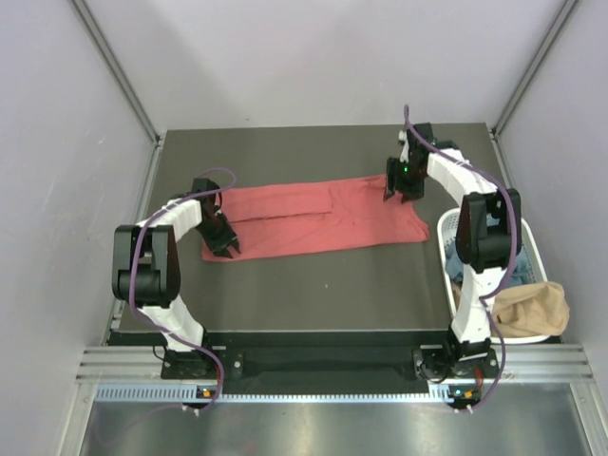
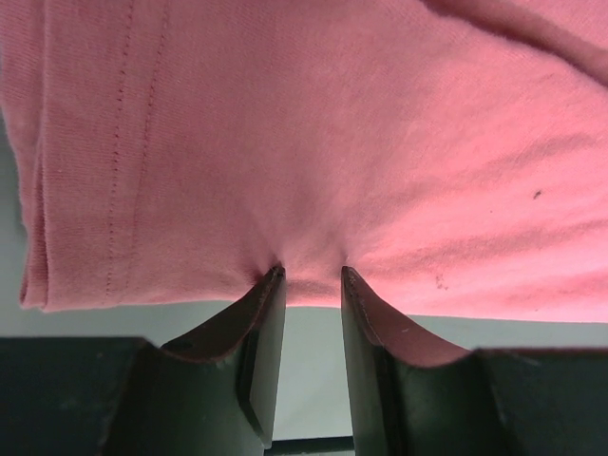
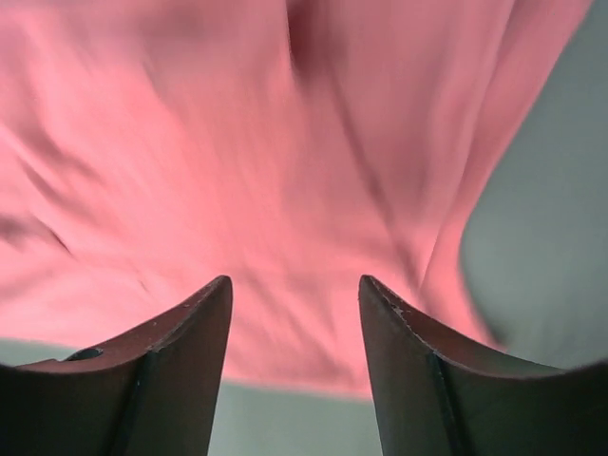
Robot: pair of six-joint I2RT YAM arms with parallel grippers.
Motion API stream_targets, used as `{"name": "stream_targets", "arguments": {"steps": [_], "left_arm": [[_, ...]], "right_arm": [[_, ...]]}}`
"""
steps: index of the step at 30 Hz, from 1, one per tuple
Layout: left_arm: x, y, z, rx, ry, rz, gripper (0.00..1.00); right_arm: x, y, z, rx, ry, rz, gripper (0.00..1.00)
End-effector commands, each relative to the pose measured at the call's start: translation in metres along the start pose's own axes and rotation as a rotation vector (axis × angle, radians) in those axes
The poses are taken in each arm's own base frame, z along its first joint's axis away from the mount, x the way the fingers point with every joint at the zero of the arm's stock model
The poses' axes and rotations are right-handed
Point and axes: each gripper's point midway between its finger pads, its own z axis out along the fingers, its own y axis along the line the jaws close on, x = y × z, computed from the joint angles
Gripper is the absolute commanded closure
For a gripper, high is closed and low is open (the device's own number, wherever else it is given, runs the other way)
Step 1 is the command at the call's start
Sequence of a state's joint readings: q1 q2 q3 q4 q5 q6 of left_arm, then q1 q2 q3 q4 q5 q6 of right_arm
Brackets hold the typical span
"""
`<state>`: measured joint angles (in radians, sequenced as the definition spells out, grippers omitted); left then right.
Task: Fold and stack the t-shirts
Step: Fold the tshirt
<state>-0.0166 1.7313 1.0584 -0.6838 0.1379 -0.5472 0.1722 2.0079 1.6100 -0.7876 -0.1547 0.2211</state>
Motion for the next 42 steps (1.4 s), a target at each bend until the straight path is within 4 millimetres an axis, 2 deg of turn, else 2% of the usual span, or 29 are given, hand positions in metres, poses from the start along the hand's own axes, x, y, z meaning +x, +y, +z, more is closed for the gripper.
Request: {"name": "stream_targets", "arguments": {"steps": [1,4,5,7,8,10,17,23,26,34,42], "left_arm": [[0.01,0.01,-0.017,-0.021,0.021,0.028,0.64],[0.0,-0.009,-0.033,0.083,-0.046,0.072,0.63],[0.0,-0.018,-0.038,0.133,-0.052,0.091,0.63],[-0.005,-0.026,-0.047,0.172,-0.086,0.104,0.62],[-0.004,-0.03,-0.049,0.186,-0.082,0.108,0.62],[-0.003,-0.031,-0.051,0.19,-0.075,0.107,0.62],[0.0,-0.03,-0.056,0.184,-0.076,0.105,0.62],[0.0,-0.029,-0.056,0.181,-0.076,0.101,0.62],[0.002,-0.028,-0.055,0.176,-0.068,0.098,0.62],[0.005,-0.026,-0.056,0.174,-0.064,0.093,0.62],[0.007,-0.025,-0.051,0.168,-0.048,0.083,0.62]], "right_arm": [[-0.064,0.009,-0.008,-0.068,-0.141,0.019,0.43],[-0.09,0.023,0.002,-0.164,-0.178,-0.015,0.42],[-0.093,0.021,0.013,-0.168,-0.173,-0.013,0.42],[-0.104,0.028,0.014,-0.215,-0.193,-0.005,0.42],[-0.108,0.029,0.021,-0.241,-0.2,0.005,0.42],[-0.11,0.037,0.025,-0.299,-0.194,0.022,0.43],[-0.109,0.04,0.046,-0.344,-0.18,0.032,0.43],[-0.11,0.044,0.055,-0.398,-0.179,0.028,0.44],[-0.112,0.046,0.053,-0.415,-0.19,0.014,0.45],[-0.122,0.021,0.045,-0.367,-0.228,0.023,0.45],[-0.125,0.029,0.044,-0.415,-0.23,0.012,0.44]]}}
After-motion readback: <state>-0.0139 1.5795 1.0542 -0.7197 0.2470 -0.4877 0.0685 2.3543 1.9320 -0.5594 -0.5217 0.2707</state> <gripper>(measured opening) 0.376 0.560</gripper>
